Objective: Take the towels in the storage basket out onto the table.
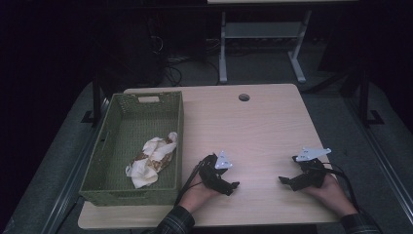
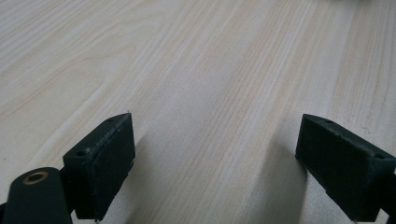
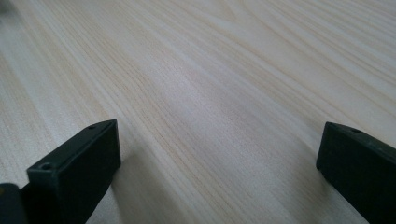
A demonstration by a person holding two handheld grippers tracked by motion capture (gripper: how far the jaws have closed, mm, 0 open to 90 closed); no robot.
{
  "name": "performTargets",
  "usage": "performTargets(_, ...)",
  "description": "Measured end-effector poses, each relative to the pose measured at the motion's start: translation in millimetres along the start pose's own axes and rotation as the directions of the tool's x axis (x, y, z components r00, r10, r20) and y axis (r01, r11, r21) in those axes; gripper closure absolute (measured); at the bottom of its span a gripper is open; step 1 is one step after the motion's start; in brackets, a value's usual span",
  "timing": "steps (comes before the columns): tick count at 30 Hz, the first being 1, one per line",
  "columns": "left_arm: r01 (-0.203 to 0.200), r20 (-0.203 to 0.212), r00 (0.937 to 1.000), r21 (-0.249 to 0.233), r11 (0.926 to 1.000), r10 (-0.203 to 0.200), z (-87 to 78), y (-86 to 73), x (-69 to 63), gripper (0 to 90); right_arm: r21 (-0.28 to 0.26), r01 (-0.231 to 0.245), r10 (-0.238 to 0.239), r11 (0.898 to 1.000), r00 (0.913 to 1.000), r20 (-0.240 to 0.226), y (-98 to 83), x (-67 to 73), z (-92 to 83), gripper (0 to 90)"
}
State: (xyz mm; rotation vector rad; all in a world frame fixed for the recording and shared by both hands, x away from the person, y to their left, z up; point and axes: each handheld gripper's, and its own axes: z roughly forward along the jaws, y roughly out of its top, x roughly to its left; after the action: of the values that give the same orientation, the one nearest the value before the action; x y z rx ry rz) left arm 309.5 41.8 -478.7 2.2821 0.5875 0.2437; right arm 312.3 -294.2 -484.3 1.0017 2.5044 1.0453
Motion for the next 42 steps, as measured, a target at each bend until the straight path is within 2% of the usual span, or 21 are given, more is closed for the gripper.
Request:
performTargets(6, 0.0, -0.002, 1.0, 0.008, 1.0, 0.0, 0.1, 1.2, 0.2, 11.3, 0.004, -0.007, 0.007, 1.0, 1.0, 0.001, -0.1, 0.7, -0.7, 0.0)
performTargets(12, 0.029, 0.015, 0.9995, 0.016, 0.9995, -0.03, -1.0, 4.2, -0.7, 11.4, 0.004, -0.007, 0.007, 1.0, 1.0, 0.001, -0.1, 0.7, -0.7, 0.0)
performTargets(13, 0.019, 0.017, 0.9997, 0.021, 0.9996, -0.02, -2.1, 4.9, -0.5, 11.4, 0.004, -0.007, 0.007, 1.0, 1.0, 0.001, -0.1, 0.7, -0.7, 0.0)
performTargets(15, 0.024, 0.019, 0.9995, 0.027, 0.9994, -0.024, -3.9, 6.3, -1.6, 11.4, 0.004, -0.007, 0.007, 1.0, 1.0, 0.001, -0.1, 0.7, -0.7, 0.0)
performTargets(20, 0.038, 0.012, 0.9992, 0.01, 0.9992, -0.038, -11.4, 9.2, -0.1, 11.4, 0.004, -0.007, 0.007, 1.0, 1.0, 0.001, -0.1, 0.7, -0.7, 0.0)
performTargets(25, 0.018, 0.01, 0.9998, 0.018, 0.9997, -0.018, -14.0, 13.2, -2.0, 11.4, 0.004, -0.007, 0.007, 1.0, 1.0, 0.001, -0.1, 0.7, -0.6, 0.0)
performTargets(28, 0.03, 0.005, 0.9995, 0.007, 0.9995, -0.03, -17.1, 14.6, -1.3, 11.4, 0.004, -0.007, 0.007, 1.0, 1.0, 0.001, -0.1, 0.7, -0.7, 0.0)
performTargets(31, 0.023, 0.001, 0.9997, 0.013, 0.9996, -0.023, -20.2, 16.5, -1.6, 11.8, 0.004, -0.007, 0.007, 1.0, 1.0, 0.001, -0.1, 0.7, -0.7, 0.0)
performTargets(42, 0.046, 0.016, 0.9988, -0.013, 0.9989, -0.045, -25.2, 20.5, -2.2, 12.1, 0.004, -0.007, 0.007, 1.0, 1.0, 0.001, -0.1, 0.7, -0.7, 0.0)
